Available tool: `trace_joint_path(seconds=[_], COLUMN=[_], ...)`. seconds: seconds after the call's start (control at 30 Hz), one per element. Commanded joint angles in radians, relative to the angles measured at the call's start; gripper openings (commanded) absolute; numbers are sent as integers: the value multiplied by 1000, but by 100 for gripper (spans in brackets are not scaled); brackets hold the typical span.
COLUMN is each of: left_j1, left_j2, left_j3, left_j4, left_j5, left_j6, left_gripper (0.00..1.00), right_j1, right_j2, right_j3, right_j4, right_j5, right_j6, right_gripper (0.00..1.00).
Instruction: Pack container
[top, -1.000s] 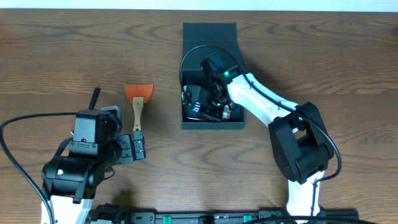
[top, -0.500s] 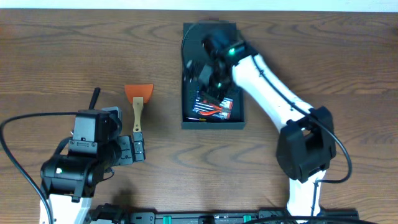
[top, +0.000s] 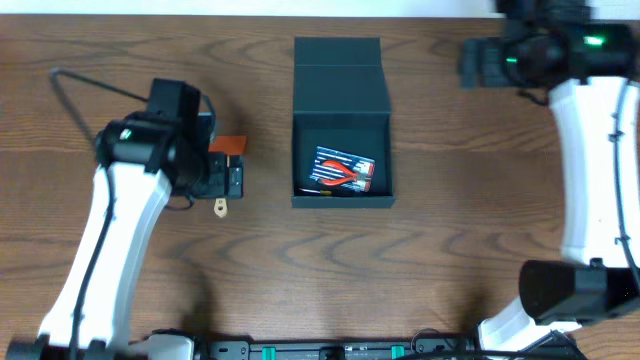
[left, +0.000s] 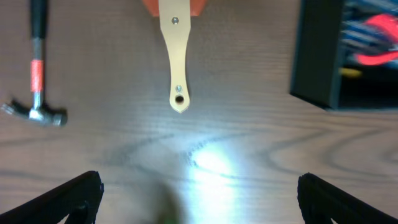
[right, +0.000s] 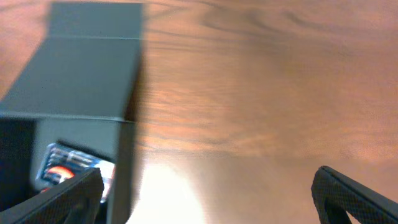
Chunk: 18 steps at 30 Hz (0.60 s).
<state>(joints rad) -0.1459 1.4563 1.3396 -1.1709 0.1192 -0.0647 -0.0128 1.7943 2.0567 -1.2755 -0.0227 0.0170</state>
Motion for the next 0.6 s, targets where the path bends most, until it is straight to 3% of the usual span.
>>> trace_joint_path(seconds=[0.0, 0.2, 0.57], left_j1=[3, 5, 11], left_j2=[106, 255, 363], left_j3=[8, 8, 6], left_j4=[34, 117, 218], left_j5=[-26, -27, -64], left_j6=[90, 118, 124], left_gripper=[99, 98, 98], right_j1=[-71, -114, -110], right_j2=[-16, -14, -14], right_j3=[10, -88, -494], right_j4=[-48, -56, 145], right_j5=[4, 4, -64], right_j6=[84, 83, 60], right_gripper=[99, 99, 99])
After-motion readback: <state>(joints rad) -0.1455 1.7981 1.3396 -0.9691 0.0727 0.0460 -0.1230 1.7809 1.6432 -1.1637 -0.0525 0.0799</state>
